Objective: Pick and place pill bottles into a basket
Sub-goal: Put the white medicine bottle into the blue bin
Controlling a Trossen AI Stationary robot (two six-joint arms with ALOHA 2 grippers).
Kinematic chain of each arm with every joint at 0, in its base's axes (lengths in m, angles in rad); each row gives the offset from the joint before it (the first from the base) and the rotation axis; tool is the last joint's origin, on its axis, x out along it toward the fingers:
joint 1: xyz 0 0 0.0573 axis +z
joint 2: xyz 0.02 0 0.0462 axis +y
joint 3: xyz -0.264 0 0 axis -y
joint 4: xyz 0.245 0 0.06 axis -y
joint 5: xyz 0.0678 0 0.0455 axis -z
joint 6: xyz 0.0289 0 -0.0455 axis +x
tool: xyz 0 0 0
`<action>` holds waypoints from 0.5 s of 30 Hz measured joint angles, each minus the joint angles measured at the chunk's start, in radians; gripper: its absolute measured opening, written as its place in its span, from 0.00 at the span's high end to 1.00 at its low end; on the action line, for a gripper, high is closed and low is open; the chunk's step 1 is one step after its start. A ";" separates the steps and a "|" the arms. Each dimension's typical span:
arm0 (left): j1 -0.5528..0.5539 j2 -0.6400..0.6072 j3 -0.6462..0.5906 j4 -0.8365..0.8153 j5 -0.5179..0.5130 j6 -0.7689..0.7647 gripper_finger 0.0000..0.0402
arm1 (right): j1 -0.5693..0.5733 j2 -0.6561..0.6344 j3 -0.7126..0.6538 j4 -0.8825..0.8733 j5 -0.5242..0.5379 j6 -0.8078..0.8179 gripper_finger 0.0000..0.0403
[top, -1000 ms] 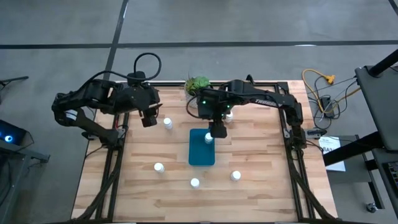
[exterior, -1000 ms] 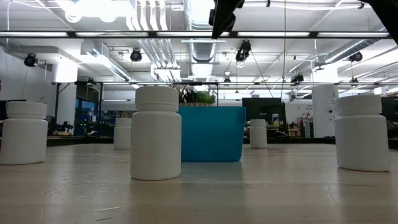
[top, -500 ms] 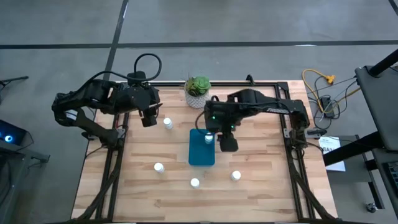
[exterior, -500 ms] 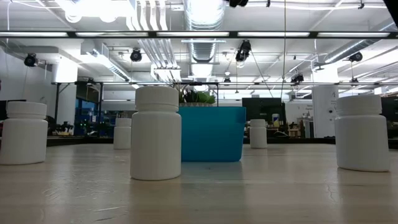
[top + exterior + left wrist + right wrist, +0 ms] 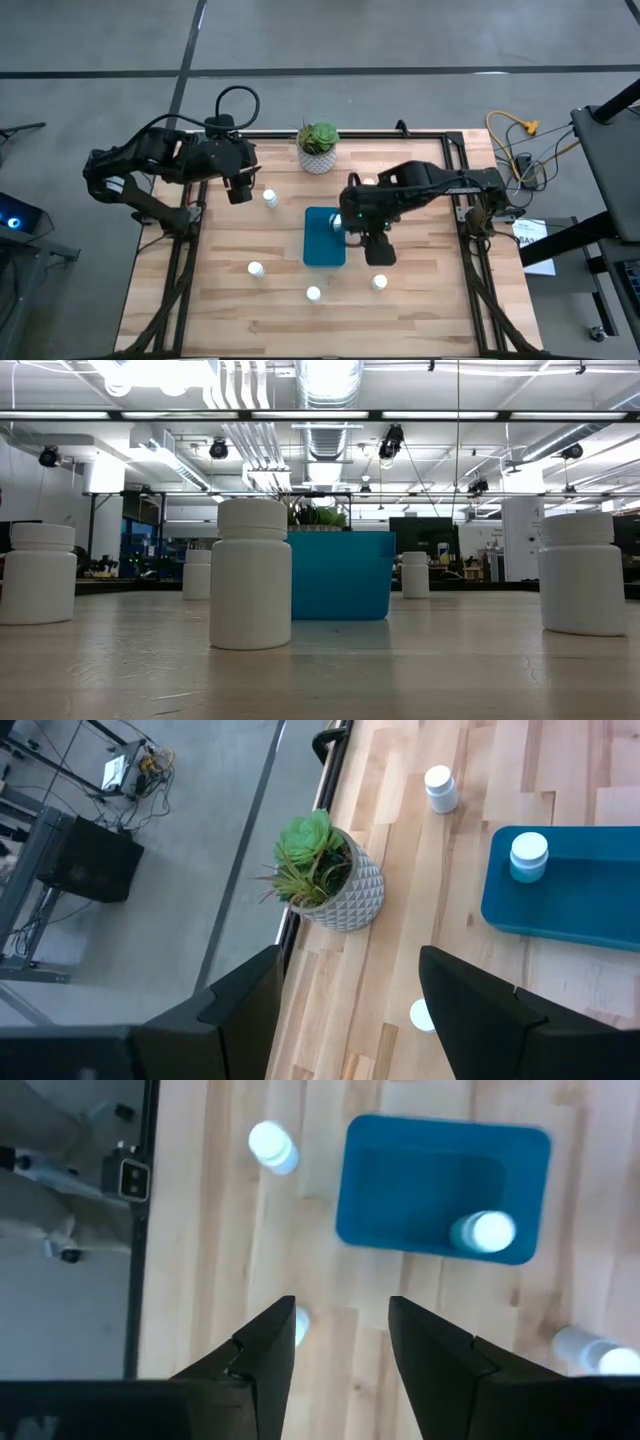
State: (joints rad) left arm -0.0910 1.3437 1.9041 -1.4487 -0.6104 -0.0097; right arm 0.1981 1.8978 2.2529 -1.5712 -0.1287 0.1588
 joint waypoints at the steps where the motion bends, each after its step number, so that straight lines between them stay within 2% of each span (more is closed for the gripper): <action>1: 0.000 0.000 0.000 0.000 0.000 0.000 0.46 | 0.010 0.000 -0.009 0.000 0.000 0.013 0.61; 8: 0.000 0.001 0.000 0.000 0.000 0.000 0.46 | 0.066 0.000 -0.115 0.000 -0.002 0.161 0.58; 15: 0.000 0.001 0.000 -0.001 0.002 0.046 0.46 | 0.103 -0.004 -0.219 0.039 -0.004 0.292 0.49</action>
State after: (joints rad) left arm -0.0910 1.3445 1.9041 -1.4494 -0.6080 0.0362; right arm 0.3014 1.8935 2.0342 -1.5320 -0.1326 0.4505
